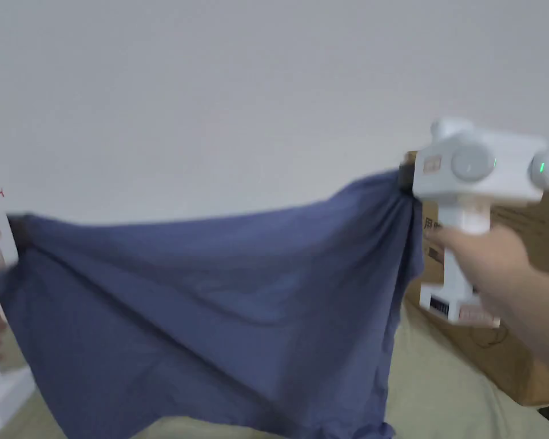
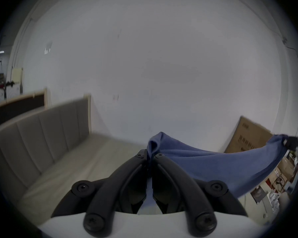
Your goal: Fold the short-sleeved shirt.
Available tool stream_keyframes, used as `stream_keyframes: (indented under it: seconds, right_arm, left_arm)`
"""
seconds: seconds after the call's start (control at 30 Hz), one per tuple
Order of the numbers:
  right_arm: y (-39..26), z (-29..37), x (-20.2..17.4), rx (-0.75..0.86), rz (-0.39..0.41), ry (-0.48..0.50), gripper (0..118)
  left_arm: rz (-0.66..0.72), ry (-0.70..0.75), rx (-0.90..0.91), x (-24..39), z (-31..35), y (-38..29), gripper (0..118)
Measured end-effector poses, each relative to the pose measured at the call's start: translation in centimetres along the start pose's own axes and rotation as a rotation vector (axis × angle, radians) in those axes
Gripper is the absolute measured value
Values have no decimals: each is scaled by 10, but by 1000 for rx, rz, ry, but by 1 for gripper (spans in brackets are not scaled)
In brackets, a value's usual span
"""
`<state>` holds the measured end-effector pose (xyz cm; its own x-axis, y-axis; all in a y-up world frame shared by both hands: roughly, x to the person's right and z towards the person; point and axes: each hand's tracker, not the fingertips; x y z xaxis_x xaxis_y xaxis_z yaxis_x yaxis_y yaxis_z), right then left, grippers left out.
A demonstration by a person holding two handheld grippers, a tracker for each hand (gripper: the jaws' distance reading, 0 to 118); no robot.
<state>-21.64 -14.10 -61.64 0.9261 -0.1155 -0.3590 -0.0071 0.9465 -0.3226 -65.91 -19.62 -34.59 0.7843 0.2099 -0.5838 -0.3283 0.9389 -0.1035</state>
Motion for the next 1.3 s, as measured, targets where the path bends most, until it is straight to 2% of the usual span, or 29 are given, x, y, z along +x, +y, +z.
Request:
stream_keyframes:
  seconds: [0.13,0.23,0.3,0.37,0.43,0.6,0.7,0.77,0.97,1.0,1.07,1.1,1.13,1.2,1.23,1.27,1.3]
  right_arm:
    - [-151,-15,24,-240,-49,-10,8]
    - [-264,1,55,-432,-102,-12,8]
    - [-319,29,75,-528,-124,-5,8]
    - [-359,84,95,-540,-169,13,8]
    - [-372,132,117,-543,-243,40,8]
    - [-382,242,158,-686,-202,115,8]
    - [-384,292,154,-724,-145,100,8]
    - [-386,313,146,-722,-138,87,8]
    - [-386,297,131,-792,-128,61,8]
    - [-390,288,130,-812,-124,62,8]
    - [-398,268,129,-872,-119,24,8]
    - [-402,260,129,-895,-108,3,12]
    - [-405,255,129,-900,-112,-3,43]
    - [-408,249,132,-916,-157,-66,70]
    - [-406,251,131,-941,-182,-99,83]
    - [-402,254,130,-925,-191,-88,103]
    - [-395,259,128,-897,-207,-72,105]
  left_arm:
    - [55,9,-273,-29,-9,-124,4]
    - [1,-5,-419,-46,21,-216,4]
    - [6,-32,-491,-60,51,-259,4]
    - [34,-49,-554,-85,83,-293,4]
    - [32,-39,-604,-107,118,-309,4]
    - [20,-38,-675,-149,217,-310,4]
    - [-32,-67,-728,-150,267,-305,4]
    - [-97,-60,-727,-141,291,-302,4]
    - [-39,-73,-757,-142,287,-299,4]
    - [-46,-68,-771,-139,277,-303,6]
    - [-63,-70,-769,-138,265,-310,25]
    - [-69,-69,-766,-138,260,-312,38]
    - [-63,-71,-767,-138,254,-315,79]
    - [12,-77,-828,-139,246,-318,101]
    - [44,-84,-847,-139,244,-319,108]
    - [65,-91,-818,-139,250,-314,114]
    - [74,-90,-803,-137,252,-307,109]
